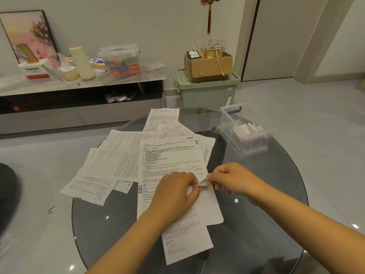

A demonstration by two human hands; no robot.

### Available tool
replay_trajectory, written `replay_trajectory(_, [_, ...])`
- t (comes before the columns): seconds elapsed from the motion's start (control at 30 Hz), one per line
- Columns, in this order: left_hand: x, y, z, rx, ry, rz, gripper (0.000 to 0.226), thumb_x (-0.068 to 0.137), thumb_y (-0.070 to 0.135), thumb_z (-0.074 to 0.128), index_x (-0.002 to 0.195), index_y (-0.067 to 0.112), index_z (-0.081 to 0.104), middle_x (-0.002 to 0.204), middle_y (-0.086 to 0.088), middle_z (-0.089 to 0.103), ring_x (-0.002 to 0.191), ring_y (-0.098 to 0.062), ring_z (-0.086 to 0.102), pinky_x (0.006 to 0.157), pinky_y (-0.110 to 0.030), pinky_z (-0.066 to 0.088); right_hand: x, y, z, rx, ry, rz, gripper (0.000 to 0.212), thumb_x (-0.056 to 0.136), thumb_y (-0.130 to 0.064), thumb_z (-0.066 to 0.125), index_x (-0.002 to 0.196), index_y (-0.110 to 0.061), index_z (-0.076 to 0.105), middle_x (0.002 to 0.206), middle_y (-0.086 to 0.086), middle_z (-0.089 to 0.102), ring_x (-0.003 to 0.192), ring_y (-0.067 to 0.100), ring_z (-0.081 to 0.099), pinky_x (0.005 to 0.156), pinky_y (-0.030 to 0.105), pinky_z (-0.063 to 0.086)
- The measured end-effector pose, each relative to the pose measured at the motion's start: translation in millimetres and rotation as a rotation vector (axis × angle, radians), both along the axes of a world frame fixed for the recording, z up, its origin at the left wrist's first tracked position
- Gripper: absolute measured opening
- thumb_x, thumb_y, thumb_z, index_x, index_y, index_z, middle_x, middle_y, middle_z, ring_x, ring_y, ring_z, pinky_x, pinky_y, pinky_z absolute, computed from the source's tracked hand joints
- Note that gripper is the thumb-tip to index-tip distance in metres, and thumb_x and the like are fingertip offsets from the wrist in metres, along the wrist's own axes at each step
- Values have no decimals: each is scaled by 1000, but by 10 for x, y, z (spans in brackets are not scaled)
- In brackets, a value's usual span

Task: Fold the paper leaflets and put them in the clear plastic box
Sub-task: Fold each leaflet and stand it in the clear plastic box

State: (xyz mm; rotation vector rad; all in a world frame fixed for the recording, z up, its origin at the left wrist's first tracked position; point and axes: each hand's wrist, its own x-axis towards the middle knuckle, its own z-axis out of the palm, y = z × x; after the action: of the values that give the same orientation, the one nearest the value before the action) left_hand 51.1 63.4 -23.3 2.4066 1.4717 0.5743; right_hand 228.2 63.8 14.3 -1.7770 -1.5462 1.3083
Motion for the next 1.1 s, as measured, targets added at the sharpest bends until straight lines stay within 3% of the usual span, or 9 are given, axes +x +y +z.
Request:
replay_trajectory(0.13, [-4,39,-1,-108,-142,104,11,93,33,52,83,29,55,76,16,56,70,0,51,59,-11,33,-19,51,-104,244,22,-42,6,87,-16,62,90,-12,65,80,8,64,56,2,52,54,11,43])
replay_trajectory(0.27, [-1,98,-33,-147,-206,178,17,93,24,54,77,23,47,70,6,53,63,-7,48,55,-15,32,-61,99,-225,410,-50,-23,14,84,-11,63,94,-22,61,87,-7,63,64,4,52,61,8,44])
replay_trajectory(0.4, [-18,141,-64,-212,-312,231,8,91,18,56,98,22,52,77,2,56,66,-8,51,62,-21,41,-118,147,-332,452,-189,106,23,87,-12,58,101,-29,65,94,-22,54,81,5,53,75,13,45])
replay_trajectory(0.57, [-26,181,-87,-253,-393,280,30,91,20,57,119,23,47,78,10,53,66,-2,51,60,-16,40,-179,200,-432,508,-364,226,31,92,-19,52,121,-25,63,122,-13,55,111,7,38,90,15,29])
replay_trajectory(0.67, [-25,193,-103,-238,-341,283,43,91,22,57,131,21,41,88,9,55,76,-5,53,67,-20,42,-236,191,-454,527,-458,263,31,95,-28,50,123,-24,61,124,-11,53,116,10,35,94,17,30])
replay_trajectory(0.73, [-41,193,-117,-197,-255,285,51,91,24,57,137,21,36,112,4,50,92,-10,52,78,-22,42,-271,179,-462,553,-519,285,33,95,-31,48,125,-25,60,124,-11,53,115,10,35,95,20,33])
replay_trajectory(0.83, [-108,219,-144,-83,-156,248,43,89,24,60,130,22,49,131,2,35,118,-14,40,95,-25,36,-308,169,-455,628,-631,332,37,96,-37,43,127,-25,59,124,-11,53,113,12,35,93,21,31])
replay_trajectory(0.93, [-179,257,-142,-30,-12,146,32,90,33,59,120,24,60,134,7,42,127,-11,31,101,-24,15,-337,187,-444,656,-668,358,39,96,-42,43,125,-22,60,123,-10,53,113,12,35,93,23,30])
replay_trajectory(1.1, [-257,296,-97,-75,62,78,45,89,40,58,131,24,52,137,11,45,129,-7,31,103,-23,8,-349,237,-438,673,-692,397,40,94,-44,47,121,-21,63,116,-9,57,108,12,37,89,23,34])
